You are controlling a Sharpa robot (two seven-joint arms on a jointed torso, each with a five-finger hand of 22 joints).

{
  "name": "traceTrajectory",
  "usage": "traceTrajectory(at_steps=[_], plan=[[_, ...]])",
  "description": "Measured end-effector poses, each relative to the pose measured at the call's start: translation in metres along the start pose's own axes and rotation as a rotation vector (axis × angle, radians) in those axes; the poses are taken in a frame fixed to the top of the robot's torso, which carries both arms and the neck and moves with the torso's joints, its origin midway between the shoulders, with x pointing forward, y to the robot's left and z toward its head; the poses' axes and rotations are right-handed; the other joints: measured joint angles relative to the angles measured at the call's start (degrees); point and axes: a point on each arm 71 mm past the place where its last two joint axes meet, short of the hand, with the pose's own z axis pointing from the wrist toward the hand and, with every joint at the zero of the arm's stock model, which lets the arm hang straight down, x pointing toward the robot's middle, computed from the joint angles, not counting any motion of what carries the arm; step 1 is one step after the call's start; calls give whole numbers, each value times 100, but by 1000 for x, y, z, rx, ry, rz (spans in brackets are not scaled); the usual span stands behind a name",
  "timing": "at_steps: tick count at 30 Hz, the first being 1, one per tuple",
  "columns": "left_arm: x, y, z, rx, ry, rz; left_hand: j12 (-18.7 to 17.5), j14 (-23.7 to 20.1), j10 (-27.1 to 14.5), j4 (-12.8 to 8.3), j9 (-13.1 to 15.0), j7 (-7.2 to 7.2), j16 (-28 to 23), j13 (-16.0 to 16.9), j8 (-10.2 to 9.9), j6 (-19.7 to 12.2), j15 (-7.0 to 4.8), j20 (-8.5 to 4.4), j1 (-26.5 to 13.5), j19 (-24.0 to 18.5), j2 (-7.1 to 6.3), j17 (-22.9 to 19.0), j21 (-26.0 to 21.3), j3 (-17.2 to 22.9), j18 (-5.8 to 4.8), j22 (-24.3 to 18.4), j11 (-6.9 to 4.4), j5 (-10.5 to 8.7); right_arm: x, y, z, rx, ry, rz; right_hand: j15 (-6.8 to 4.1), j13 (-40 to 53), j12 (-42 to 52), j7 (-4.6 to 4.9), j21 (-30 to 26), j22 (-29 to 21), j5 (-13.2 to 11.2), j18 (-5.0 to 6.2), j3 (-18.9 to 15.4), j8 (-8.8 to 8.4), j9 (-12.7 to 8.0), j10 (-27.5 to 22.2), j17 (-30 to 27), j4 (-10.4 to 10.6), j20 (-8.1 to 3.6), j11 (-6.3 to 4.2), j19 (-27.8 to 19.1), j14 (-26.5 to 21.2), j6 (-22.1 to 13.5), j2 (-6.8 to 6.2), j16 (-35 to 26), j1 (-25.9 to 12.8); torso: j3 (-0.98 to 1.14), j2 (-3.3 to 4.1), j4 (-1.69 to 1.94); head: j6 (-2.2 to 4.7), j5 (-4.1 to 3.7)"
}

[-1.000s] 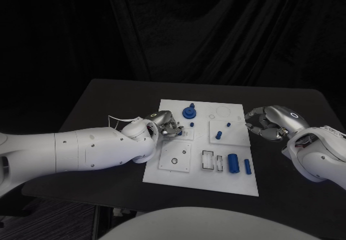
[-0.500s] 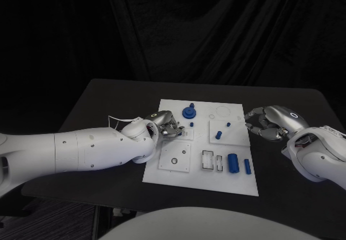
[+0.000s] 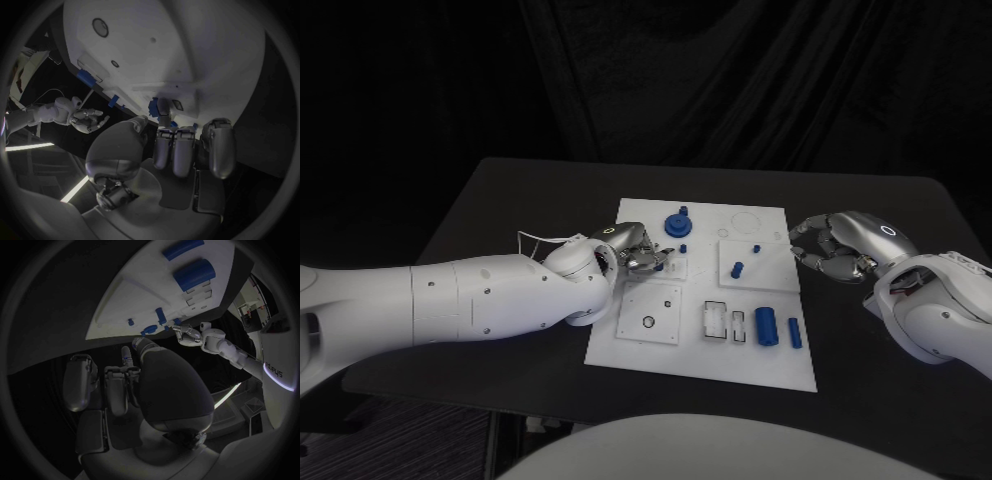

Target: Assemble the parts on the task board

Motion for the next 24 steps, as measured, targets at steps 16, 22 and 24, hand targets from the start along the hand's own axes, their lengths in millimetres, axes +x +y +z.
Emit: traceTrajectory(at_steps=[16,22,24], plan=[[0,0,2,2,-1,2,0,7,4,-7,311,0,0,0,252,0,-35,-2,-442,2,442,-1,0,-656,0,0,-40,2,0,0,0,2,4,-1,0,0,0,0,0,4,0,0,0,0,1,0,0,0,0,0,0,0,0,0,0,0,-7,-4,4,0,-4],[0,0,3,13,-6,-9,0,-1,4,-15,455,-22,0,0,310,-22,-43,-2,-340,2,543,-2,0,-708,0,-1,-40,112,1,0,0,2,5,-1,0,0,0,-21,0,3,0,0,0,0,-5,0,0,0,0,0,0,0,21,0,0,0,-8,-5,4,0,2],[0,0,3,15,-6,-16,0,-1,3,-15,484,-22,0,0,337,-22,-43,-1,-317,2,566,-2,0,-708,0,-1,-40,112,1,0,1,2,6,-1,0,0,0,-21,0,3,0,0,0,0,-5,0,0,0,0,0,0,0,21,0,0,0,-8,-5,4,0,2]])
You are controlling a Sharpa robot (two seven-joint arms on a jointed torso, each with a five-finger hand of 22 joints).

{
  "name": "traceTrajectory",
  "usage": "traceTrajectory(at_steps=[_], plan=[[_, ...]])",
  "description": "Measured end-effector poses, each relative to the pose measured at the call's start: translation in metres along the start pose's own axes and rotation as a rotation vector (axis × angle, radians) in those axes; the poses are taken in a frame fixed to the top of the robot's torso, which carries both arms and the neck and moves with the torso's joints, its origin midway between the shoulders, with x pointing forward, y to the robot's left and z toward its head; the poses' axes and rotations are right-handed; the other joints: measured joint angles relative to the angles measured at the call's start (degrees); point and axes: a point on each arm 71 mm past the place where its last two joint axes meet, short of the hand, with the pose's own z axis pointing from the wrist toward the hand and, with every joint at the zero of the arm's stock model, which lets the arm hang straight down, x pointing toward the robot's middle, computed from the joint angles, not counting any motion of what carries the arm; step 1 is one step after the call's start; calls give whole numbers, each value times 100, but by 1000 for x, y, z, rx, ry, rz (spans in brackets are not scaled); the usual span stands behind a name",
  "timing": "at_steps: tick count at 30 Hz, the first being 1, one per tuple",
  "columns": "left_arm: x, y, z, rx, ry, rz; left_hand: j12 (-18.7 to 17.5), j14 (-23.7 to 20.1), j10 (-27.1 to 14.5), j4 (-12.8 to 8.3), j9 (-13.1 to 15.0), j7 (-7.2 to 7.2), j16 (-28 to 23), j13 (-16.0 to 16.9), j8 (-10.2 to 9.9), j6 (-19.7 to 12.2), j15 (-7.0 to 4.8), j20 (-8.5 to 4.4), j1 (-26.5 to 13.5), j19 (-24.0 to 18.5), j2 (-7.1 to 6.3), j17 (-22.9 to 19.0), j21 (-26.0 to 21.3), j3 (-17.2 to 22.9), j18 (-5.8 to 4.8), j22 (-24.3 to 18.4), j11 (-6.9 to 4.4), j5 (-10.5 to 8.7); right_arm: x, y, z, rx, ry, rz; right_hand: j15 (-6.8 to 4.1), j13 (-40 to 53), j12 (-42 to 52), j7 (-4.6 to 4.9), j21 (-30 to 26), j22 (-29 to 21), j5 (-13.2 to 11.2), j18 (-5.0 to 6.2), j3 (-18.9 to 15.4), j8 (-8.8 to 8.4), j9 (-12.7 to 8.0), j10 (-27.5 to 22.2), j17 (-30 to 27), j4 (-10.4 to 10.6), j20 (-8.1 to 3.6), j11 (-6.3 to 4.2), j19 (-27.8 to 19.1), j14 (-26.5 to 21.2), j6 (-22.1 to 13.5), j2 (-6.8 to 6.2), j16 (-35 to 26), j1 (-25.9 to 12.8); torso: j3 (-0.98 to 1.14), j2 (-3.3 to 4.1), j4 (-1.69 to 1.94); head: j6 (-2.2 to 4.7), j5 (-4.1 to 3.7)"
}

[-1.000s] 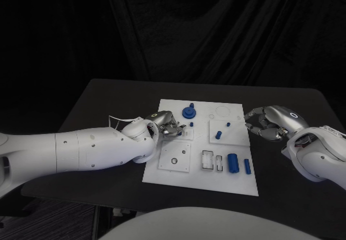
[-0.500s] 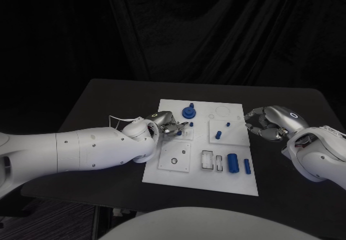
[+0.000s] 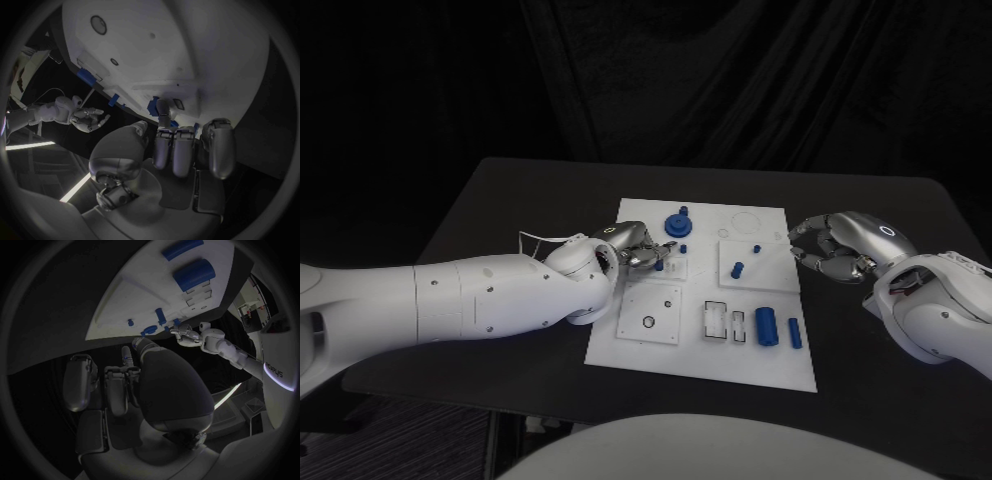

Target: Assemble the parts on the task board

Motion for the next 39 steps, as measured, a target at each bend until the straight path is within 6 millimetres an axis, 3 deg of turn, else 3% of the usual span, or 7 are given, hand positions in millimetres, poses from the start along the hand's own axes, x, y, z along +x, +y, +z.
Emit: traceTrajectory(at_steps=[9,18,22,29,35,39], plan=[[0,-1,0,9,-1,-24,0,0,0,7,205,-21,0,0,135,-21,0,0,106,0,106,0,0,-87,0,0,0,72,0,0,0,2,2,0,0,0,0,0,0,-1,0,0,16,0,0,0,0,-16,0,0,0,0,0,0,0,0,1,1,1,0,-13],[0,-2,1,14,1,-36,0,0,-20,-2,306,-33,0,0,194,-32,1,-21,172,-21,147,-1,0,-128,0,-1,-19,116,0,0,0,3,3,0,0,0,0,0,0,-1,0,0,16,0,1,0,0,-16,0,0,0,0,0,0,0,0,3,2,2,0,-19],[0,-1,1,12,3,-37,0,0,1,-8,384,-63,0,0,227,-62,1,-21,350,-22,145,-1,0,-134,0,-1,-40,223,0,0,0,3,3,-1,0,0,0,0,0,-1,0,0,16,0,1,0,0,-16,0,0,0,0,0,0,0,0,3,2,0,0,-15],[1,-1,1,6,12,-35,0,21,1,-8,475,-72,0,0,238,-154,-20,-42,873,0,-10,-1,0,-134,0,-1,-40,472,0,0,0,4,4,-1,0,0,0,0,0,-2,0,0,16,0,1,0,0,-16,0,0,0,0,0,0,0,0,4,1,0,0,-15],[2,0,1,2,21,-31,0,21,1,-25,475,-60,0,0,238,-174,-20,-42,1220,0,-238,-1,0,-117,0,-1,-40,483,0,-1,0,5,5,-1,0,0,0,0,0,-2,0,0,16,0,-5,0,0,-16,0,0,0,0,0,0,0,0,7,-4,3,0,-6],[2,0,0,1,27,-29,0,21,1,-25,475,-71,0,0,238,-195,-20,-42,1348,0,-297,-2,0,-117,0,-1,-40,483,0,-1,0,5,5,-1,0,0,0,0,0,-2,0,0,16,0,-9,0,0,-16,0,0,0,0,0,0,0,0,7,-4,2,0,-2]])
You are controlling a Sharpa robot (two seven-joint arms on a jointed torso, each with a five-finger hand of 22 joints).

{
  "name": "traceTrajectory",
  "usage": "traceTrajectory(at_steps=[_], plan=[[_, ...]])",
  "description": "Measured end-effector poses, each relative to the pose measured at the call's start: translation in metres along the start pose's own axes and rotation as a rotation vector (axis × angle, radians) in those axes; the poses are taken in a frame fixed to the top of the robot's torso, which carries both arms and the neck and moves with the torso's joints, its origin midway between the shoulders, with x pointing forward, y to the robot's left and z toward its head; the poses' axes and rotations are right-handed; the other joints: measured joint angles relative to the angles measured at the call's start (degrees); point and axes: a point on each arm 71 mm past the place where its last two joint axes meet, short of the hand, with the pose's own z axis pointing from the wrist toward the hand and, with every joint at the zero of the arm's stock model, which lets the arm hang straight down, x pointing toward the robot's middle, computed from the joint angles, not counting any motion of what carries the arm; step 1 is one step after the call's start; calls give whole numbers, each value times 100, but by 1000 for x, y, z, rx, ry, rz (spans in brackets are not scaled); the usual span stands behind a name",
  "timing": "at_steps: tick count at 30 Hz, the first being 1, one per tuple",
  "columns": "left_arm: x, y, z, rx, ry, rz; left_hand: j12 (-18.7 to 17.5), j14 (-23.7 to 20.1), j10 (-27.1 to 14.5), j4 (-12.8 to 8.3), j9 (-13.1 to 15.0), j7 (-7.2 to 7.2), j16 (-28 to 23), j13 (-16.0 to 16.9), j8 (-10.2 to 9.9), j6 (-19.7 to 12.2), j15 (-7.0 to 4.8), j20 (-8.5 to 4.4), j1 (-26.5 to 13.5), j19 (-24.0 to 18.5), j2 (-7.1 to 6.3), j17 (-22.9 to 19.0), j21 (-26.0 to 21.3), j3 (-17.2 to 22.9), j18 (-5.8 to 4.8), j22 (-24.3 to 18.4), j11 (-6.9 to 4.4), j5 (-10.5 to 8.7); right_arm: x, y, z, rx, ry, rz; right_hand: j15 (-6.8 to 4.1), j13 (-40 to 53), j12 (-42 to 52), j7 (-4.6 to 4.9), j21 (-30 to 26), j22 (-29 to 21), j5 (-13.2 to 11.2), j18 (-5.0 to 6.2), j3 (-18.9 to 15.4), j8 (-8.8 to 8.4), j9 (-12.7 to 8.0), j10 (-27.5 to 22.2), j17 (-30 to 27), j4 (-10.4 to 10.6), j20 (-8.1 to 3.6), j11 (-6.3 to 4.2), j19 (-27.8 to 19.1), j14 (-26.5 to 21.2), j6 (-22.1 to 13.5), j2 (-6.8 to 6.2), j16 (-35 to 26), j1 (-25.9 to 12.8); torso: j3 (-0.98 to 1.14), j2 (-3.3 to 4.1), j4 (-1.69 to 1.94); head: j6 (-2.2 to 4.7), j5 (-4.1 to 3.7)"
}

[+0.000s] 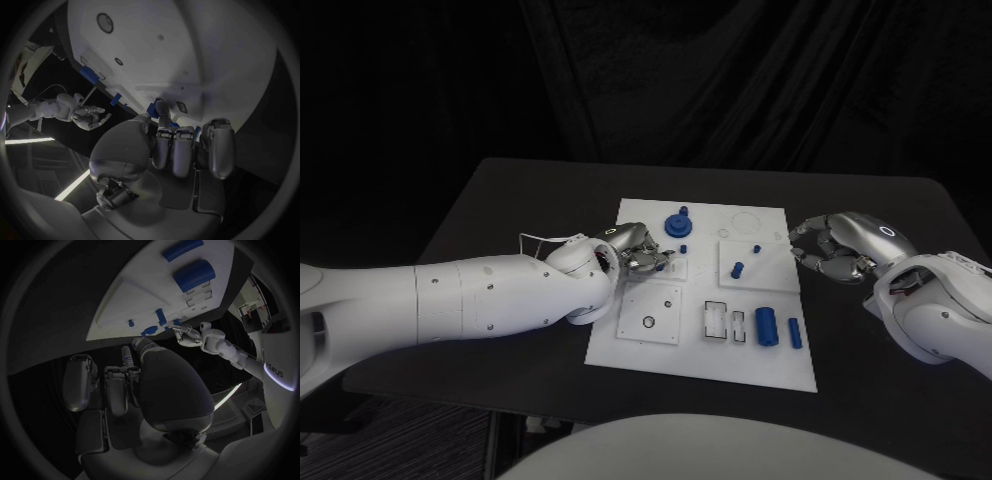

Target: Assemble the parts on the task board

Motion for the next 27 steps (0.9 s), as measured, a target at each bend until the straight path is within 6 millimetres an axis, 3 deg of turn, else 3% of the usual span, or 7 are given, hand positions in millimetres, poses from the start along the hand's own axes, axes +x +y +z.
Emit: traceTrajectory(at_steps=[10,27], plan=[[0,0,0,-1,8,3,0,0,0,0,0,0,0,0,0,0,0,0,136,0,-82,0,0,0,0,0,0,-46,0,0,0,0,1,0,0,0,0,0,0,-1,0,0,0,0,1,0,0,0,0,0,0,0,0,0,0,0,0,2,1,0,-2],[0,3,-1,-9,12,4,0,-21,0,-39,-2,1,0,0,0,0,-20,1,405,0,-97,0,0,88,0,0,1,-22,1,0,0,2,4,-1,0,0,0,0,0,-1,0,0,0,0,1,0,0,0,0,0,0,0,0,0,0,0,-6,2,-1,0,27]])
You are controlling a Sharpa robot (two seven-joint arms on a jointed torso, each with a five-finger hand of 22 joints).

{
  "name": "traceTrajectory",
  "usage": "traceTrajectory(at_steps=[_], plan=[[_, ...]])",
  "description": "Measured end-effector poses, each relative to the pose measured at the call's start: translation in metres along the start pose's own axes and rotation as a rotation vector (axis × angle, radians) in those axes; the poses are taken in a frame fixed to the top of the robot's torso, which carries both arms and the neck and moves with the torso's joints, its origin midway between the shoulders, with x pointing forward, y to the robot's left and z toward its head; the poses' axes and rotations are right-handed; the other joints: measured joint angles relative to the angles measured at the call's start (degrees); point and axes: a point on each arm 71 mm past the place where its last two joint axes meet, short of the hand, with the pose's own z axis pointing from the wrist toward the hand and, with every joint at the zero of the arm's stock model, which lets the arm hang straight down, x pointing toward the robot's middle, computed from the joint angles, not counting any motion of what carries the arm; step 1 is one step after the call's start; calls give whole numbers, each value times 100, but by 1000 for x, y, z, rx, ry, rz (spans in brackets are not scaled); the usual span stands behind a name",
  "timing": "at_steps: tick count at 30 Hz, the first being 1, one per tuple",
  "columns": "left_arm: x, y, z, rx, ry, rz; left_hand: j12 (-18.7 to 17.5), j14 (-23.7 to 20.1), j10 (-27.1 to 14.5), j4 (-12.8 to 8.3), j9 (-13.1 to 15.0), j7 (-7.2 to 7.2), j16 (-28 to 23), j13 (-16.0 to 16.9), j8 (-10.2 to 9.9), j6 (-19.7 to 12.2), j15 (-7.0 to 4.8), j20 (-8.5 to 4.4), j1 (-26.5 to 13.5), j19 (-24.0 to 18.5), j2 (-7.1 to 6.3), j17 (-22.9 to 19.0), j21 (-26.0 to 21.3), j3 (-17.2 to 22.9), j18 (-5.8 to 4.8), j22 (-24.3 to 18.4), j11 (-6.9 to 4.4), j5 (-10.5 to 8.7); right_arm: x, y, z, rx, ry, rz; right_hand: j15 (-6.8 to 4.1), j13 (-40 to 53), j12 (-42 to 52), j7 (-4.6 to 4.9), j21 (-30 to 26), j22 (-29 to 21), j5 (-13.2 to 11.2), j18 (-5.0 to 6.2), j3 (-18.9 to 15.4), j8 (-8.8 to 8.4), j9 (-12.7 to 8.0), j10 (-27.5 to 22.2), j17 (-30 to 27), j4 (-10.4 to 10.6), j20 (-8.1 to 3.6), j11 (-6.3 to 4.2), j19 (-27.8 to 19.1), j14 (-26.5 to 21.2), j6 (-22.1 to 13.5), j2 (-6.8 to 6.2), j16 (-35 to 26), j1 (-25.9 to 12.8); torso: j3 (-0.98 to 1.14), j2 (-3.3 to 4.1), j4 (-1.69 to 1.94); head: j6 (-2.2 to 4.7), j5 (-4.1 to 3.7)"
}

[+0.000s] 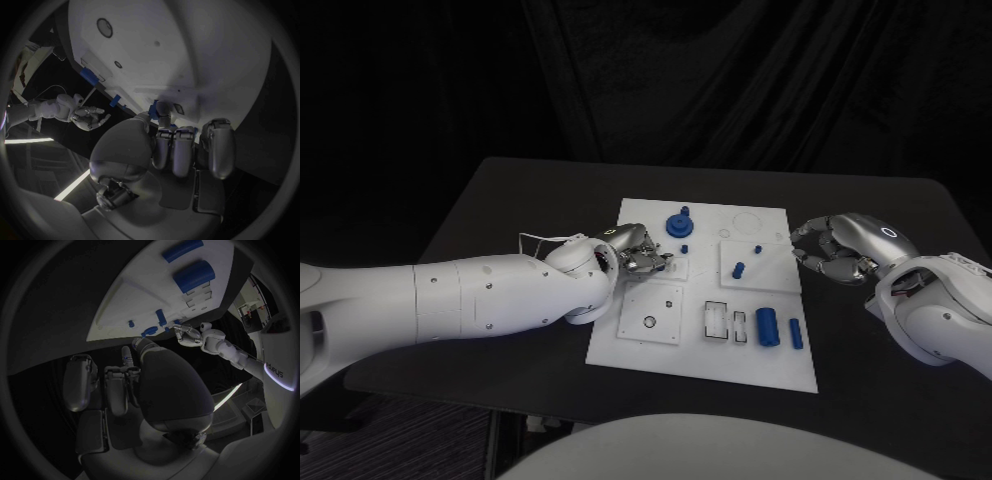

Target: Assemble the parts on the task board

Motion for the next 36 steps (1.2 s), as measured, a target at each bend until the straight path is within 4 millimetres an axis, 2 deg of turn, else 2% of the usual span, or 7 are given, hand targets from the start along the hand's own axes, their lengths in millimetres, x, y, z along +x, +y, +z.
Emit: traceTrajectory(at_steps=[17,18,20,23,28,32,36], plan=[[-1,2,-1,-5,1,-1,0,0,0,3,0,0,0,0,0,0,0,0,93,0,6,0,0,34,0,0,0,27,1,0,0,1,3,0,0,0,0,0,0,4,0,0,0,0,1,0,0,0,0,0,0,0,0,0,0,0,2,5,4,-1,10],[-1,2,-1,-5,1,-1,0,0,0,16,0,0,0,0,0,0,0,0,93,0,6,0,0,47,0,0,0,-31,1,0,0,1,3,0,0,0,0,0,0,4,0,0,0,0,1,0,0,0,0,0,0,0,0,0,0,0,2,4,4,-1,10],[0,1,-1,-5,2,-1,0,0,0,44,-1,0,0,0,-23,0,0,0,82,0,1,0,0,20,0,0,0,-282,1,0,0,1,4,-1,0,0,0,0,0,4,0,0,0,0,1,0,0,0,0,0,0,0,0,0,0,0,3,3,4,-1,11],[0,0,-1,-3,4,0,0,0,0,64,-8,40,0,0,-132,-40,1,0,-267,0,32,0,0,-147,0,0,0,-708,1,0,0,1,4,-1,0,0,0,12,0,4,0,0,0,0,-3,0,0,0,0,0,0,0,12,0,0,0,4,0,4,-1,14],[0,0,-1,-2,5,1,0,0,0,71,-278,123,0,0,-449,-123,43,0,-1008,0,142,0,-22,-648,0,0,42,-1258,1,0,0,1,5,-1,0,0,0,22,0,4,0,0,0,0,-13,0,0,0,0,0,0,0,21,0,0,0,4,-3,1,-1,17],[0,0,0,-2,3,0,0,21,-2,68,-452,163,0,0,-633,-99,64,45,-1450,0,233,0,-22,-1076,0,0,81,-1505,1,0,0,2,5,-1,0,0,0,22,0,3,0,0,0,0,-12,0,0,0,0,0,0,0,21,0,0,0,4,-3,-2,-1,17],[-1,-1,0,-2,-1,-2,0,1,-2,74,-607,198,0,0,-750,-40,84,45,-1934,0,539,0,-22,-1598,0,0,81,-1616,1,0,0,2,6,-1,0,0,0,21,0,3,0,0,0,0,-12,0,0,0,0,0,0,0,21,0,0,0,4,-3,-2,-1,23]])
